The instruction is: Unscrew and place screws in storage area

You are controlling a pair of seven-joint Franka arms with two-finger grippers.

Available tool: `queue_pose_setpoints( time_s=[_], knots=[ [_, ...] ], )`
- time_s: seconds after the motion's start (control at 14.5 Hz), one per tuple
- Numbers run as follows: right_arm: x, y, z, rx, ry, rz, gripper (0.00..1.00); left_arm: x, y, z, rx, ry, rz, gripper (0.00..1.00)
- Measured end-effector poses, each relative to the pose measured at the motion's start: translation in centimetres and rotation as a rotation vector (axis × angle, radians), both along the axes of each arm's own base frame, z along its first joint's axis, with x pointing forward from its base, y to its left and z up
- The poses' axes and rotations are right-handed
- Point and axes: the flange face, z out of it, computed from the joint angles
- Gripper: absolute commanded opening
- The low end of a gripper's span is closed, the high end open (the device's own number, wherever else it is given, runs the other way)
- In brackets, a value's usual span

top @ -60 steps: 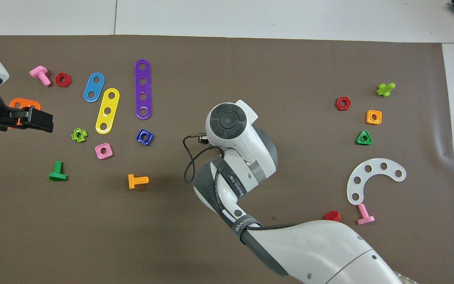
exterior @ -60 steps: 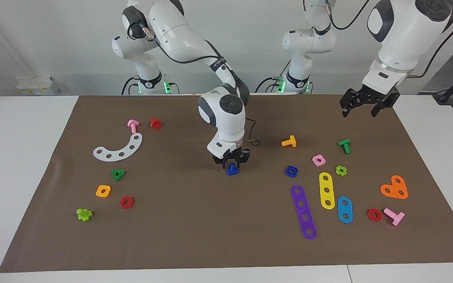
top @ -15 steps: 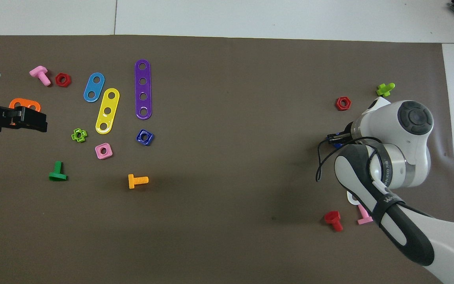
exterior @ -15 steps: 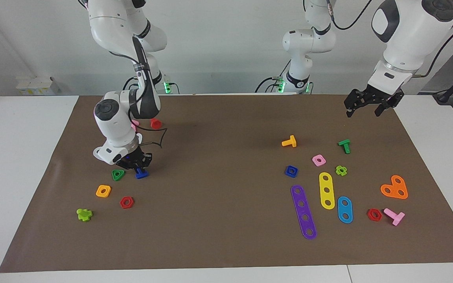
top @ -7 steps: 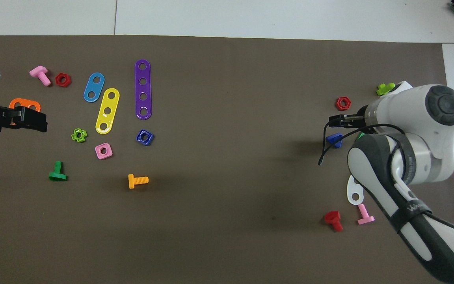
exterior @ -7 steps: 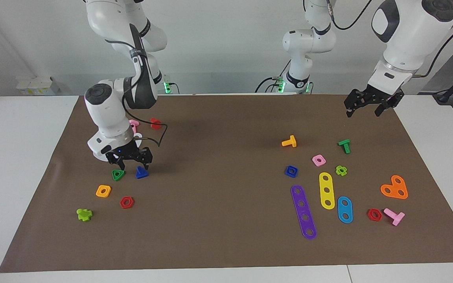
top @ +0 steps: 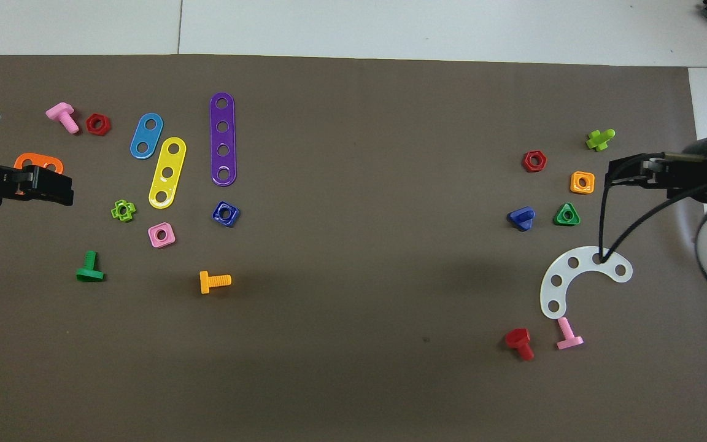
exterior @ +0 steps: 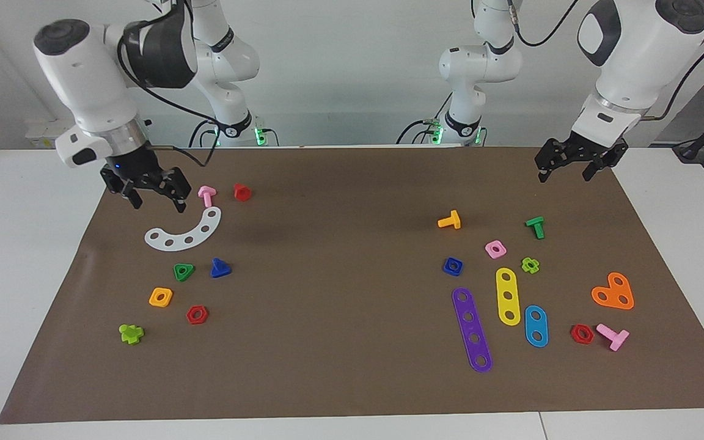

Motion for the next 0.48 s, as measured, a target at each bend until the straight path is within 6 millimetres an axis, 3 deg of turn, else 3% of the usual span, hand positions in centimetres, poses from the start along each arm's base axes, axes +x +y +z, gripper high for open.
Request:
queue_pose_setpoints(
  time_s=[0.14,0.28,0.48],
  knots=[
    [-1.4,-1.8,3.7,0.003,0.026,-0.031,1.00,0.0,0.0,0.0,0.000,0.000,0.000,1.00],
    [-2.4,-2.3,6.8,0.004,0.035,-0.041,1.00,0.0,0.0,0.0,0.000,0.000,0.000,1.00],
    [-2.6,-2.3,7.4,0.004,0.044,-0.041,1.00,0.0,0.0,0.0,0.000,0.000,0.000,1.00]
  ],
)
